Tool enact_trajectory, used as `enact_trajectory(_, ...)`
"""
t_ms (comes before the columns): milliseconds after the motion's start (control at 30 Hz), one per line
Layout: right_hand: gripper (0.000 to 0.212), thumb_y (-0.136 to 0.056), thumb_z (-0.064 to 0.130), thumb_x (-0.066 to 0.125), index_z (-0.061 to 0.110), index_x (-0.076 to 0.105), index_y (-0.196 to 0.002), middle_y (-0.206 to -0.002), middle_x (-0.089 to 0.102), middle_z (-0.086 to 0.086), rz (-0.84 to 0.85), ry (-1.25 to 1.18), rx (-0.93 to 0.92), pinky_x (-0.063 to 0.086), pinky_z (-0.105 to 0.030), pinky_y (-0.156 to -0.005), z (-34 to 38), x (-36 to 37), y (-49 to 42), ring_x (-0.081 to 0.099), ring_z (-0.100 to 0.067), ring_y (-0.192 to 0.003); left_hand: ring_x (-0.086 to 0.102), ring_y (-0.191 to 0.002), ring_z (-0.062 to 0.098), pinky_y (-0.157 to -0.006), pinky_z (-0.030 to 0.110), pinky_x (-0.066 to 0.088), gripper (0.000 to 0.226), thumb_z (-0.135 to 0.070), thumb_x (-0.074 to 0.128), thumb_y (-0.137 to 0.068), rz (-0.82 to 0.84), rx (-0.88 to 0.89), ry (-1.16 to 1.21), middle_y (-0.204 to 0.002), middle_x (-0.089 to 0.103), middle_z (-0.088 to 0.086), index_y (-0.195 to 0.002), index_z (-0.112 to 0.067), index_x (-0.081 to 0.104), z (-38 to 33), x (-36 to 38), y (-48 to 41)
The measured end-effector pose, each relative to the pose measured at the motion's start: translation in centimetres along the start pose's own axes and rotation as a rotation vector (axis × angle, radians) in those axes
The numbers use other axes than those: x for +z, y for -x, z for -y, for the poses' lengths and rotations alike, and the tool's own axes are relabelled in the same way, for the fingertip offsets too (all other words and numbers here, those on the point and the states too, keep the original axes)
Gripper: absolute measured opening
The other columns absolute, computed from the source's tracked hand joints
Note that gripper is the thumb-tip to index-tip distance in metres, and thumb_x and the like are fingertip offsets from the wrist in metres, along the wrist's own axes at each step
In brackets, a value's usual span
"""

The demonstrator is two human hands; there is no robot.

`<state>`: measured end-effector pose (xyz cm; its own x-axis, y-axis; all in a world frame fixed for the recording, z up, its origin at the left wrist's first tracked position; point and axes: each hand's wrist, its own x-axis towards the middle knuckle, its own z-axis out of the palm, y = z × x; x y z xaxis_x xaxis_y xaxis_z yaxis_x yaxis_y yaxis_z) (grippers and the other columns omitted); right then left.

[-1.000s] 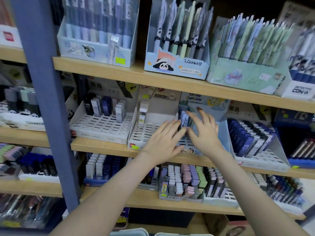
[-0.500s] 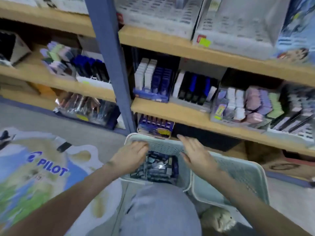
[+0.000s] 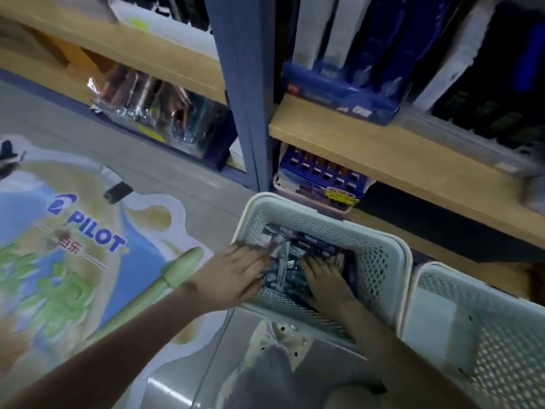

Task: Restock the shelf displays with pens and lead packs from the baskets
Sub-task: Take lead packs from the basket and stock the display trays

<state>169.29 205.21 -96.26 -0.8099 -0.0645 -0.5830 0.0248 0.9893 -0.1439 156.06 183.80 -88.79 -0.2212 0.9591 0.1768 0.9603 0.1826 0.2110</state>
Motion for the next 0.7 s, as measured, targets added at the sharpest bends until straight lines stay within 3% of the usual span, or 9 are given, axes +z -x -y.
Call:
enact_trajectory(167,0.079,-0.095,0.043,0.050,0.003,0.010,-0.151,-0.149,0.028,-0.018,-0.009,0.052,-0.028,0.022,-0.044,-0.112,0.2,0.2,-0.8,0.028,-0.035,-0.136,0.059,-0.103,0.025,-0.091,0.037,0.046,0.026,-0.024,0.054,-0.093,0.023,0.072,0.016,-0.118,0.065,0.011,-0.112,-0.009,0.063,0.5,0.9,0.4)
enact_trajectory(267,0.079,-0.076,0.036,0.075,0.001,0.043,-0.139,-0.123,0.057,-0.017,0.000,0.087,-0.024,0.044,-0.041,-0.096,0.0,0.6,-0.8,0.055,-0.034,-0.111,0.058,-0.106,0.026,-0.092,0.038,0.045,0.026,-0.023,0.053,-0.093,0.013,0.101,0.028,-0.119,0.064,0.012,-0.113,-0.008,0.063,0.4,1.2,0.6)
enact_trajectory(333,0.071,-0.056,0.029,0.087,0.005,0.064,-0.119,-0.100,0.065,-0.010,-0.053,0.124,-0.054,0.051,-0.035,-0.079,-0.1,1.1,-0.9,0.061,-0.027,-0.091,0.057,-0.106,0.026,-0.094,0.038,0.043,0.027,-0.024,0.049,-0.095,-0.004,0.120,0.028,-0.118,0.065,0.013,-0.112,-0.008,0.062,0.3,1.3,0.7)
enact_trajectory(367,0.064,-0.056,0.025,0.086,0.008,0.066,-0.114,-0.098,0.065,-0.008,-0.067,0.143,-0.064,0.051,-0.033,-0.078,0.0,1.0,-0.8,0.061,-0.025,-0.090,0.057,-0.106,0.026,-0.095,0.037,0.042,0.028,-0.024,0.048,-0.096,-0.005,0.128,0.024,-0.118,0.066,0.013,-0.112,-0.008,0.064,0.2,1.2,0.7)
enact_trajectory(433,0.055,-0.077,0.017,0.070,0.007,0.053,-0.129,-0.119,0.059,-0.011,-0.054,0.100,-0.076,0.045,-0.034,-0.091,0.5,0.7,-0.5,0.055,-0.026,-0.108,0.057,-0.106,0.026,-0.096,0.037,0.041,0.030,-0.025,0.045,-0.097,0.004,0.132,0.023,-0.118,0.066,0.012,-0.110,-0.008,0.066,0.2,1.2,0.8)
enact_trajectory(500,0.054,-0.092,0.007,0.048,0.004,0.029,-0.143,-0.139,0.039,-0.015,-0.024,0.078,-0.095,0.031,-0.035,-0.105,0.8,0.6,-0.6,0.037,-0.029,-0.129,0.058,-0.106,0.027,-0.097,0.037,0.041,0.030,-0.025,0.045,-0.097,0.012,0.132,0.027,-0.118,0.065,0.013,-0.111,-0.008,0.066,0.3,1.3,0.8)
enact_trajectory(700,0.053,-0.087,0.005,0.058,0.008,0.032,-0.133,-0.137,0.037,-0.014,0.050,-0.012,-0.095,0.028,-0.033,-0.102,0.3,0.2,-1.6,0.032,-0.028,-0.128,0.057,-0.109,0.027,-0.097,0.038,0.041,0.027,-0.024,0.047,-0.096,-0.007,0.140,0.028,-0.120,0.065,0.013,-0.116,-0.008,0.057,0.2,1.5,1.0)
